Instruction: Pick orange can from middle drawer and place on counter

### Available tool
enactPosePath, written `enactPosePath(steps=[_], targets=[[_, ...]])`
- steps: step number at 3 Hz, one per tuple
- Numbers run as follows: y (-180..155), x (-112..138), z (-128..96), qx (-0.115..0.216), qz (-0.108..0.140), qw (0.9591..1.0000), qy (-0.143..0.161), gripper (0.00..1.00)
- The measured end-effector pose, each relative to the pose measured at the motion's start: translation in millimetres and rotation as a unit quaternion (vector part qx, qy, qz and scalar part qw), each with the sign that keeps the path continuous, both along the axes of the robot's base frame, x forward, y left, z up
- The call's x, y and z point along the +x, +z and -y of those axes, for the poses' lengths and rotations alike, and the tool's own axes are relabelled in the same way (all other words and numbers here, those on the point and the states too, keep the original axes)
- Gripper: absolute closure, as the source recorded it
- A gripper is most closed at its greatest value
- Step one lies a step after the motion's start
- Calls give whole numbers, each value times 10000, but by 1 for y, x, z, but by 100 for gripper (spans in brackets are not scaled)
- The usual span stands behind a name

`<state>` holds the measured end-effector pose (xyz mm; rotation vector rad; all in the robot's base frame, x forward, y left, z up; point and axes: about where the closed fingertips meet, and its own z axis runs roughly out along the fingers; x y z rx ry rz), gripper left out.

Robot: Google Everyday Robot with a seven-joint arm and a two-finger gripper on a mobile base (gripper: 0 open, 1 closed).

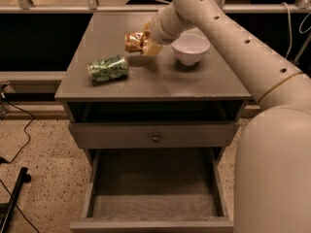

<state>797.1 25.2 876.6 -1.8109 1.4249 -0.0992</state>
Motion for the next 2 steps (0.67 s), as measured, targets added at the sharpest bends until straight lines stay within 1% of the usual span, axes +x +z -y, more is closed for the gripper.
enactPosePath(steps=[1,2], targets=[[-3,0,-3,-4,-14,10000,18,13],[-5,0,-4,-7,-30,10000,31,0]])
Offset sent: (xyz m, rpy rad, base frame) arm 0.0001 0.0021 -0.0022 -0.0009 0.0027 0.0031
